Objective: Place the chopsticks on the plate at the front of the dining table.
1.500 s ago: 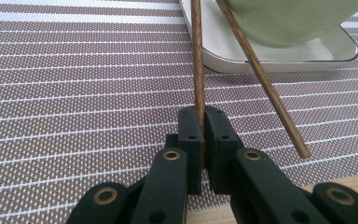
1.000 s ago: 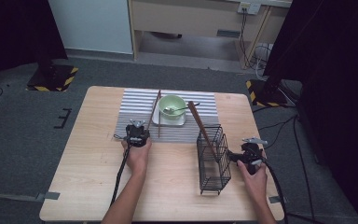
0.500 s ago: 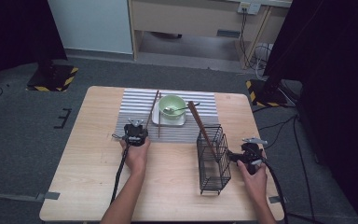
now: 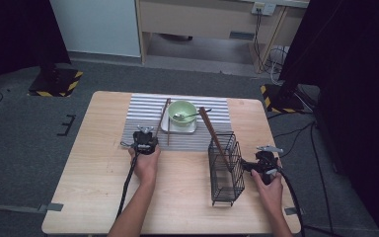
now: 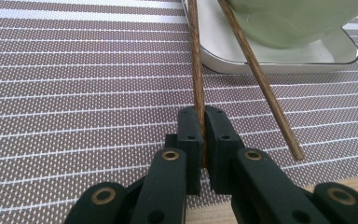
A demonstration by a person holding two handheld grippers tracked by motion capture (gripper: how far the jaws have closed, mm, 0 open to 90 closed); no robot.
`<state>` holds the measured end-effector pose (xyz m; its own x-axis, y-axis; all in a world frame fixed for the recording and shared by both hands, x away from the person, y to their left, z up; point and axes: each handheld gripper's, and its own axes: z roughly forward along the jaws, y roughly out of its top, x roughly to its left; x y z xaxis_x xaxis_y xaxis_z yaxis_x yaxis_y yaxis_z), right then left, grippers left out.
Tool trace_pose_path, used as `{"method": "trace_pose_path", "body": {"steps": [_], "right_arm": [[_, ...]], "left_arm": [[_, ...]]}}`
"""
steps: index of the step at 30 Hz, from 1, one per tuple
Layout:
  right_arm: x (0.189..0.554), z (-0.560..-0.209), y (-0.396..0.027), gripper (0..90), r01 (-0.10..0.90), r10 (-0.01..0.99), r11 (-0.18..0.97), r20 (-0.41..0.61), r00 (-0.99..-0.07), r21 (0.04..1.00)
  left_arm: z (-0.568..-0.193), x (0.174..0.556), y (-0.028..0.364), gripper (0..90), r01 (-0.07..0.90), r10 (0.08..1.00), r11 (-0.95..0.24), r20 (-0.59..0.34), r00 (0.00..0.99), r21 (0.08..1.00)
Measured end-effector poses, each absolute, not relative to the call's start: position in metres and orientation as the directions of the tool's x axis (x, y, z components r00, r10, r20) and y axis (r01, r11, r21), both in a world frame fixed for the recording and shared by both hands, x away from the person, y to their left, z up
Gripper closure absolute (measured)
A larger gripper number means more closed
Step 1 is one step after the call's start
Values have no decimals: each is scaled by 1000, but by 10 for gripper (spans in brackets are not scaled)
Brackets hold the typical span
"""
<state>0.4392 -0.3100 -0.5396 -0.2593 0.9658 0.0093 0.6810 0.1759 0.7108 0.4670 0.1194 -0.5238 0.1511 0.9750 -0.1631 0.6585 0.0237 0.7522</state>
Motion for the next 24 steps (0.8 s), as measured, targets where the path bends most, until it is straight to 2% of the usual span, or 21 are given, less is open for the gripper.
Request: {"method": "trace_pose_path", "body": {"steps": [24], "right_arm": [[439, -540, -310, 23, 681, 966, 176, 9, -259, 711]], "left_arm": [[-524, 469, 115, 810, 659, 970, 30, -181, 162, 752]]}}
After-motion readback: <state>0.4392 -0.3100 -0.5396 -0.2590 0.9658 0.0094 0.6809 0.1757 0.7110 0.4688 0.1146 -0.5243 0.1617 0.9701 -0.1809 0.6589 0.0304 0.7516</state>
